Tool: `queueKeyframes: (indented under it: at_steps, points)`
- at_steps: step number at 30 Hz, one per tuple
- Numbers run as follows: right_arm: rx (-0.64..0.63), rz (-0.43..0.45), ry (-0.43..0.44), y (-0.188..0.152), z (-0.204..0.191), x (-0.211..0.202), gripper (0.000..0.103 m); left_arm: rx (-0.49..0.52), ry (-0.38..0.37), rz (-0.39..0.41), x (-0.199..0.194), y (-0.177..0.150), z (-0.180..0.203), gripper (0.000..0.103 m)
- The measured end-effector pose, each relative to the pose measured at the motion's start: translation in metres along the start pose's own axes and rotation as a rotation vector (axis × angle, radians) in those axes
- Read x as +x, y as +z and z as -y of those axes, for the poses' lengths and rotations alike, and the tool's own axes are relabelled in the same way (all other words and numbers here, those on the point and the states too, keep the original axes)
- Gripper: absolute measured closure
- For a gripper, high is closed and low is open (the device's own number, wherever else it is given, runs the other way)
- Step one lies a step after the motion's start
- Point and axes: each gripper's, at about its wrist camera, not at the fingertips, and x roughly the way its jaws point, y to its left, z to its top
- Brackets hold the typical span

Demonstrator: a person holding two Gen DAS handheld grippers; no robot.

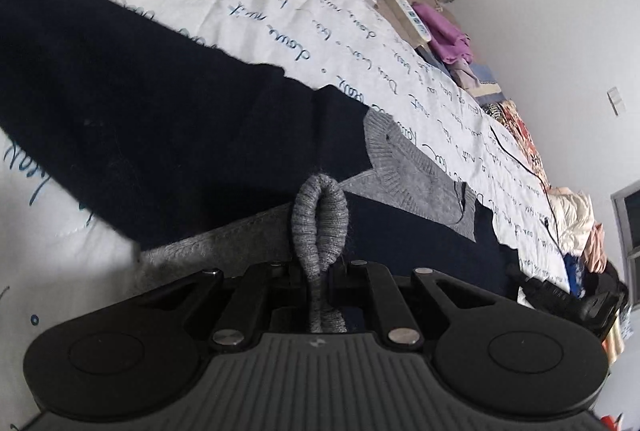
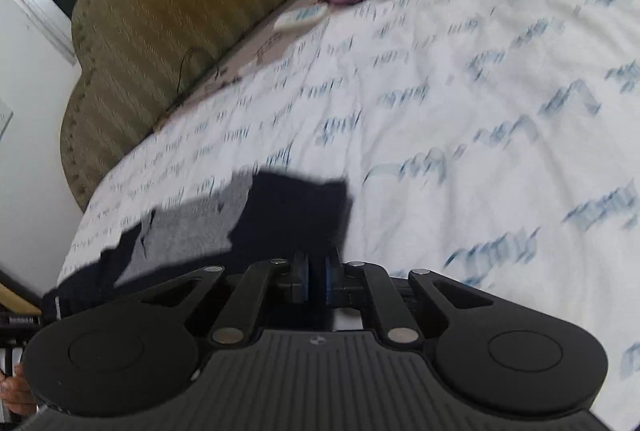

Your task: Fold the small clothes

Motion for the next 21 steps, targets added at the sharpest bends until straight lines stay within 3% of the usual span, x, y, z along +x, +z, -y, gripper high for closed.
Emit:
queueKeyframes:
  at_steps: [4,6,7,10,13,15,16,19,21]
  points:
    - [0.037,-0.016,-0.055,0.005,0.026,0.000,0.101,-0.017,0.047,-0.013,0.013,-0.001,-0.007,0.095]
    - [0.056,-0.010,-0.037,0.001,0.031,-0.001,0.100,-0.021,0.044,-0.005,0.017,-0.003,-0.011,0.095]
    - [0.093,0.002,-0.012,0.000,0.033,-0.004,0.087,-0.025,0.040,-0.001,0.017,-0.003,-0.012,0.095]
    - [0.241,-0.007,0.079,-0.002,0.043,-0.010,0.068,-0.007,0.041,0.002,0.016,-0.004,-0.011,0.094]
    - [0.263,-0.025,0.133,-0.008,0.036,-0.009,0.058,-0.031,0.018,0.000,0.015,-0.005,-0.016,0.094]
    - [0.239,-0.057,0.146,-0.012,0.024,-0.003,0.063,-0.048,-0.004,0.005,0.013,-0.007,-0.022,0.094]
    - [0.206,-0.073,0.140,-0.015,0.016,0.002,0.092,-0.054,-0.010,0.007,0.013,-0.007,-0.024,0.094]
    - [0.005,-0.064,0.035,-0.023,-0.010,0.009,0.094,-0.049,-0.001,0.001,0.008,-0.007,-0.022,0.094]
    - [0.012,-0.013,0.044,-0.016,-0.009,-0.001,0.094,0.000,0.015,0.006,0.003,-0.007,-0.016,0.094]
